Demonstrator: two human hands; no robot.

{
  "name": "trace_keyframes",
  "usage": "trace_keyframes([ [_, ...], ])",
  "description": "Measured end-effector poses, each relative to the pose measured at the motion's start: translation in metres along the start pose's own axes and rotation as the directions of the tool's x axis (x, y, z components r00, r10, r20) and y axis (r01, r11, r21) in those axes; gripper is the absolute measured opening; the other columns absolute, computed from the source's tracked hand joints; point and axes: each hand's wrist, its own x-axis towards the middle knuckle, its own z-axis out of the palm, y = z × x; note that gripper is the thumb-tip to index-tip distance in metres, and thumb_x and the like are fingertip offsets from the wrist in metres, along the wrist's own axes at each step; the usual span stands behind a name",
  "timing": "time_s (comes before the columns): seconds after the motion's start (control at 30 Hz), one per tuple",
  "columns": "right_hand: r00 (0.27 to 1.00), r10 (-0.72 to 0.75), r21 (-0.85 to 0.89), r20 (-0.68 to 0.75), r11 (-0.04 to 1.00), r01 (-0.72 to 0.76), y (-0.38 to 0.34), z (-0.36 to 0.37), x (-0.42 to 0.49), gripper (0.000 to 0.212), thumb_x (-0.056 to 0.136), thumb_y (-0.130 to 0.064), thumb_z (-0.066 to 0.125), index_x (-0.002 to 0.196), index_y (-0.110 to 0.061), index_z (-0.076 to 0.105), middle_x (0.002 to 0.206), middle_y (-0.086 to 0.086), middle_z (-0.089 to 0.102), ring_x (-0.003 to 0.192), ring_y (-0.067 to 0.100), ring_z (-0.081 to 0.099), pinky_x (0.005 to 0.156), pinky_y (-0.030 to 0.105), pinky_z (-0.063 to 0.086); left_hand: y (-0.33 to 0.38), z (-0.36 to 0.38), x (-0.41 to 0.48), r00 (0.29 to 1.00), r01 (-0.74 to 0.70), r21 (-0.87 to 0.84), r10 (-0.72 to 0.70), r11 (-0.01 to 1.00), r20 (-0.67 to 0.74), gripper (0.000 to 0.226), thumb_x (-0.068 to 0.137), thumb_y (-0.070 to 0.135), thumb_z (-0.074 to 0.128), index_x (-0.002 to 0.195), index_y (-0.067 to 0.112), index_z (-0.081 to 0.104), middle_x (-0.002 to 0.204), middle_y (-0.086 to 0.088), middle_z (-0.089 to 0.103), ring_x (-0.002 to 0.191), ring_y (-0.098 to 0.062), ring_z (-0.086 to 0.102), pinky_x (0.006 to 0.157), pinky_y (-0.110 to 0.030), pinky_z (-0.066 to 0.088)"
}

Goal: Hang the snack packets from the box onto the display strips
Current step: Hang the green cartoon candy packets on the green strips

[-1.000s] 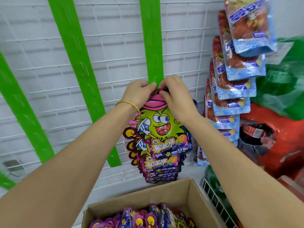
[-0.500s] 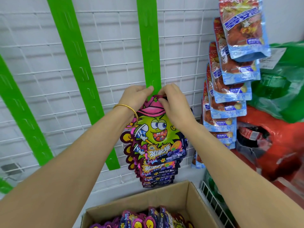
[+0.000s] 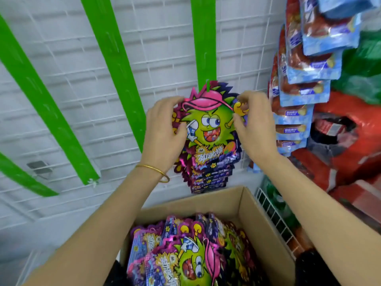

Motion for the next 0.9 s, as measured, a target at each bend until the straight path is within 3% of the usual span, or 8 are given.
trace_keyframes([
  [0.1, 0.916, 0.212, 0.094, 0.340, 0.962, -0.257, 0.013, 0.005, -0.078, 0.025, 0.087, -0.003, 0.056, 0.110, -0.006, 0.050, 0.104, 0.004, 0.049, 0.087, 0.022, 0.054, 0.075, 0.031, 0.045, -0.020, 0.002, -0.065, 0.992, 0.065, -0.044, -0.060, 0.997, 0.108, 0.041, 0.078, 0.006, 0.054, 0.119, 0.015, 0.054, 0.114, 0.008, 0.051, 0.112, -0.013, 0.045, 0.095, -0.043, 0.044],
  [0.2, 0.526, 0.445, -0.119, 0.725, 0.833, -0.540, 0.029, 0.024, -0.142, 0.028, 0.088, -0.014, 0.059, 0.114, -0.007, 0.052, 0.111, 0.006, 0.056, 0.094, 0.019, 0.057, 0.078, 0.026, 0.045, -0.044, 0.014, -0.125, 0.904, 0.313, -0.043, -0.284, 0.949, 0.321, 0.034, 0.085, 0.006, 0.055, 0.117, 0.019, 0.056, 0.114, 0.010, 0.051, 0.112, -0.009, 0.047, 0.097, -0.037, 0.043],
  [0.27, 0.295, 0.516, -0.219, 0.804, 0.718, -0.660, 0.034, 0.035, -0.169, 0.029, 0.089, -0.018, 0.059, 0.115, -0.008, 0.051, 0.112, 0.006, 0.054, 0.096, 0.020, 0.058, 0.077, 0.031, 0.052, -0.057, 0.023, -0.153, 0.821, 0.416, 0.041, -0.395, 0.908, 0.412, 0.034, 0.085, 0.007, 0.056, 0.118, 0.017, 0.057, 0.116, 0.004, 0.054, 0.113, -0.012, 0.049, 0.101, -0.036, 0.041],
  [0.37, 0.160, 0.509, -0.278, 0.846, 0.677, -0.682, 0.037, 0.047, -0.198, 0.027, 0.090, -0.021, 0.059, 0.113, -0.010, 0.053, 0.113, 0.008, 0.053, 0.095, 0.024, 0.059, 0.077, 0.037, 0.054, -0.070, 0.032, -0.176, 0.691, 0.518, 0.128, -0.502, 0.846, 0.520, 0.033, 0.086, 0.011, 0.059, 0.119, 0.013, 0.058, 0.123, -0.004, 0.058, 0.116, -0.018, 0.052, 0.102, -0.028, 0.039],
  [0.43, 0.083, 0.491, -0.310, 0.867, 0.662, -0.683, 0.035, 0.053, -0.211, 0.026, 0.090, -0.024, 0.059, 0.112, -0.012, 0.052, 0.106, 0.008, 0.052, 0.087, 0.023, 0.058, 0.072, 0.037, 0.054, -0.079, 0.034, -0.184, 0.584, 0.433, 0.320, -0.533, 0.842, 0.612, 0.034, 0.086, 0.022, 0.060, 0.120, 0.015, 0.059, 0.124, -0.006, 0.057, 0.117, -0.022, 0.050, 0.102, -0.030, 0.038],
  [0.53, 0.056, 0.460, -0.303, 0.886, 0.667, -0.681, 0.029, 0.059, -0.215, 0.034, 0.091, -0.025, 0.057, 0.119, -0.008, 0.050, 0.103, 0.011, 0.055, 0.083, 0.021, 0.056, 0.071, 0.037, 0.054, -0.087, 0.028, -0.186, 0.393, 0.103, 0.642, -0.624, 0.760, 0.676, 0.041, 0.084, 0.044, 0.058, 0.118, 0.022, 0.059, 0.125, -0.007, 0.050, 0.121, -0.030, 0.040, 0.104, -0.040, 0.035],
  [0.6, 0.082, 0.441, -0.270, 0.894, 0.675, -0.687, 0.026, 0.062, -0.213, 0.035, 0.091, -0.026, 0.056, 0.120, -0.009, 0.049, 0.106, 0.012, 0.055, 0.085, 0.022, 0.057, 0.075, 0.039, 0.054, -0.089, 0.024, -0.185, 0.342, 0.006, 0.685, -0.645, 0.728, 0.683, 0.044, 0.081, 0.051, 0.058, 0.114, 0.023, 0.061, 0.123, -0.007, 0.049, 0.121, -0.030, 0.038, 0.103, -0.042, 0.035],
  [0.9, 0.073, 0.399, -0.241, 0.914, 0.679, -0.694, 0.014, 0.057, -0.211, 0.036, 0.093, -0.026, 0.053, 0.125, -0.009, 0.046, 0.114, 0.010, 0.051, 0.099, 0.025, 0.061, 0.079, 0.039, 0.057, -0.098, 0.024, -0.194, 0.345, 0.010, 0.687, -0.647, 0.727, 0.680, 0.047, 0.076, 0.050, 0.063, 0.113, 0.021, 0.060, 0.121, -0.007, 0.049, 0.117, -0.029, 0.042, 0.101, -0.040, 0.037],
])
